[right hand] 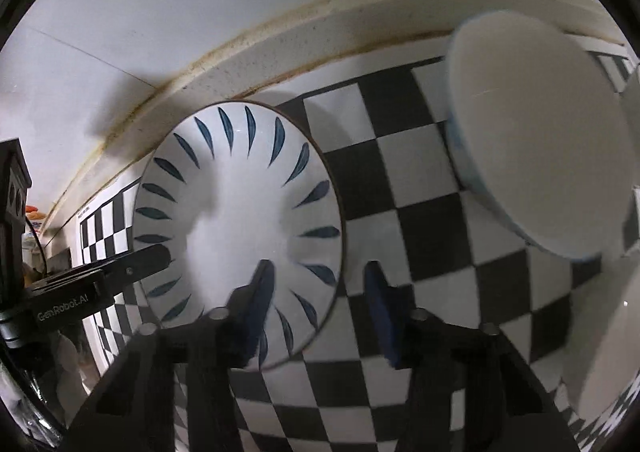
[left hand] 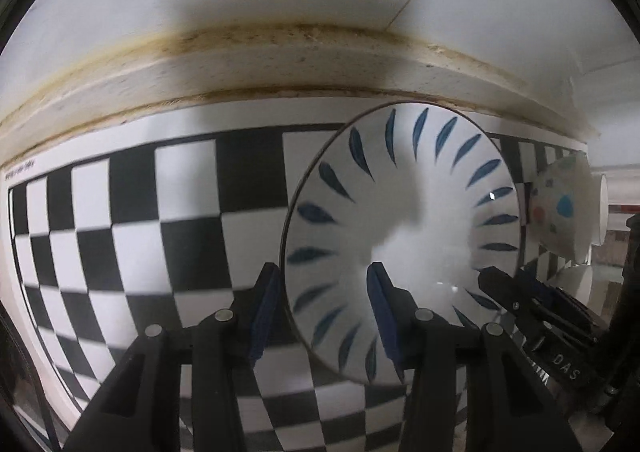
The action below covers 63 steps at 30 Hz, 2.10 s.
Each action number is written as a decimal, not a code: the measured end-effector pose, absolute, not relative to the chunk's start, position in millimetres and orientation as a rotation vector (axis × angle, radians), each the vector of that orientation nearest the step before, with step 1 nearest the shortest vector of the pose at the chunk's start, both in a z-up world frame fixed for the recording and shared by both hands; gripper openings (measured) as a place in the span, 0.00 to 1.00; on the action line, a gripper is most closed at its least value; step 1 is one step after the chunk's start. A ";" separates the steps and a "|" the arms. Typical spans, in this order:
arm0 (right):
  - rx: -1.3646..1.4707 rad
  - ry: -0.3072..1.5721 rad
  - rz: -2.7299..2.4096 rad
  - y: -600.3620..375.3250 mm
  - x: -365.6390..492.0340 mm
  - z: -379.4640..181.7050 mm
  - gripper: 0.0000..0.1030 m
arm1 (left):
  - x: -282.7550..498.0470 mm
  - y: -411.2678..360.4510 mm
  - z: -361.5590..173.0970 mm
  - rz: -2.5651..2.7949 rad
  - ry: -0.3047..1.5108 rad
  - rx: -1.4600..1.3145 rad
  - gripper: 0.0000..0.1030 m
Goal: Organize plates and bowls
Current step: 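Grasp the blue-striped white plate's rim with both grippers, then lift the blue-striped plate with both grippers and carry it over the stack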
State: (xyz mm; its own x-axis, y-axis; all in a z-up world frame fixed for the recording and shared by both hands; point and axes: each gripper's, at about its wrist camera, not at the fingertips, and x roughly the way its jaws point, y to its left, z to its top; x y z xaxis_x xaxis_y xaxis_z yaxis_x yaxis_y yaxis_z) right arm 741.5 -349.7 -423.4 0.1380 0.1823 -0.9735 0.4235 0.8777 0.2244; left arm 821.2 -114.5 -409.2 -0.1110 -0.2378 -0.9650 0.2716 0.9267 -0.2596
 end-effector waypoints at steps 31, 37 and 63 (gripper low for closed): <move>0.475 1.356 -0.102 -334.2 719.9 -409.9 0.18 | 761.0 -105.2 -374.7 -0.439 1.474 0.086 0.30; 0.460 1.331 -0.093 -332.5 709.1 -393.8 0.17 | 743.3 -100.3 -361.1 -0.442 1.456 0.081 0.30; 0.453 1.203 0.014 -308.8 549.6 -288.8 0.16 | 604.2 -50.4 -255.2 -0.493 1.339 0.068 0.30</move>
